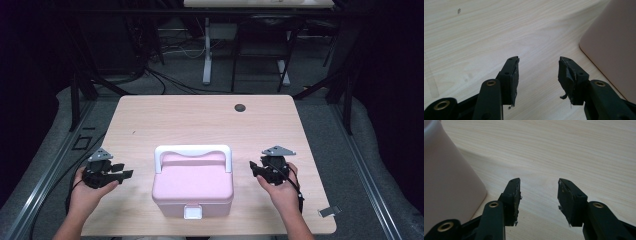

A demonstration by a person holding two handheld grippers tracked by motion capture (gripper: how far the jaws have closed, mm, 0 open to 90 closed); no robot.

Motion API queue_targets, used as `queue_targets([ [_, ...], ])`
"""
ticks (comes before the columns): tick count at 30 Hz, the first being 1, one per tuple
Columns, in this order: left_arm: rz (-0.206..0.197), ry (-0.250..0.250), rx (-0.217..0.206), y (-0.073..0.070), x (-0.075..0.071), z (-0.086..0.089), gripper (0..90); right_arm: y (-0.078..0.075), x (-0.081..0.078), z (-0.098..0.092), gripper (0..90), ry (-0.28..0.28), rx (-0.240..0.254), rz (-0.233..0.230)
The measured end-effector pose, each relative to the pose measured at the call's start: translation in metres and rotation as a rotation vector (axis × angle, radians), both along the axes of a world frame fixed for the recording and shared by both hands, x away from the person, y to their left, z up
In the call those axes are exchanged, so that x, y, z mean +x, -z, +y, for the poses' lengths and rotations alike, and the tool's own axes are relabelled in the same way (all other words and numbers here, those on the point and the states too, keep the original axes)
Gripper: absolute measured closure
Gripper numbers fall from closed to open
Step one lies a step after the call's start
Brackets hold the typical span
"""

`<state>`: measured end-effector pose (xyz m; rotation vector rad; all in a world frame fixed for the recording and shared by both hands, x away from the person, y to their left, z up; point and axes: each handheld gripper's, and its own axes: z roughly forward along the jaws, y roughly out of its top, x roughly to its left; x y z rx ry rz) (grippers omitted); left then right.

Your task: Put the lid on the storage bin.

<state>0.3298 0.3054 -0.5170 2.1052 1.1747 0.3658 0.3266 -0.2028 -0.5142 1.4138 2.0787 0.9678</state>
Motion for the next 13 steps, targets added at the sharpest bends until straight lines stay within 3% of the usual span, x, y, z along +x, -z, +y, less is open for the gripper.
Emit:
queue_targets([
  [4,0.014,0.008,0.013,0.0058,0.0013,-0.0036,51.0,0.0043,0.0022,-0.0004,52.0,0.0,-0.025,-0.004],
  [10,0.018,0.027,0.008,0.0093,0.0015,-0.0069,54.1,0.0096,0.0052,-0.0061,51.2,0.007,0.008,0.021],
  [13,0.016,0.038,-0.001,0.0088,0.0017,-0.0076,54.8,0.0103,0.0054,-0.0084,49.4,0.024,0.011,0.011],
])
